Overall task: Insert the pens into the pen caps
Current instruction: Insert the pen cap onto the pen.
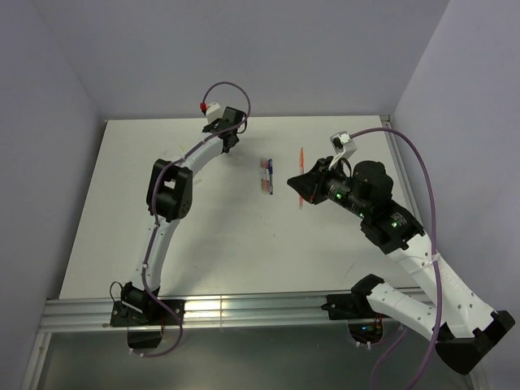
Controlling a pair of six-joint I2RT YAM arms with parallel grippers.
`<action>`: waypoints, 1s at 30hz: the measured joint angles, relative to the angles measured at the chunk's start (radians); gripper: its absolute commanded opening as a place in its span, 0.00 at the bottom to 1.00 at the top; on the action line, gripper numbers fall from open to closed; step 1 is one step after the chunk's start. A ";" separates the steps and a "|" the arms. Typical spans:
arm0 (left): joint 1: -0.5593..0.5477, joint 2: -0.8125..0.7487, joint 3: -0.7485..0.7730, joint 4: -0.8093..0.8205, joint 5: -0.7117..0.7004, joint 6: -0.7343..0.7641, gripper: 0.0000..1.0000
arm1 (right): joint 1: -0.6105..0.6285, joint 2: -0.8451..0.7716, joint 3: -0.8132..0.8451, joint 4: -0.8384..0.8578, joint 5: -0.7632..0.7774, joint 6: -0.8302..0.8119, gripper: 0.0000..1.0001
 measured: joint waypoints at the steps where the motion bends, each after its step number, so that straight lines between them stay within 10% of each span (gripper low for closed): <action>1: -0.002 0.006 0.000 0.003 0.008 0.000 0.47 | 0.000 0.000 0.000 0.000 0.000 0.000 0.00; 30: -0.027 0.055 0.031 -0.032 0.077 -0.023 0.39 | -0.002 -0.016 -0.040 -0.002 -0.001 -0.010 0.00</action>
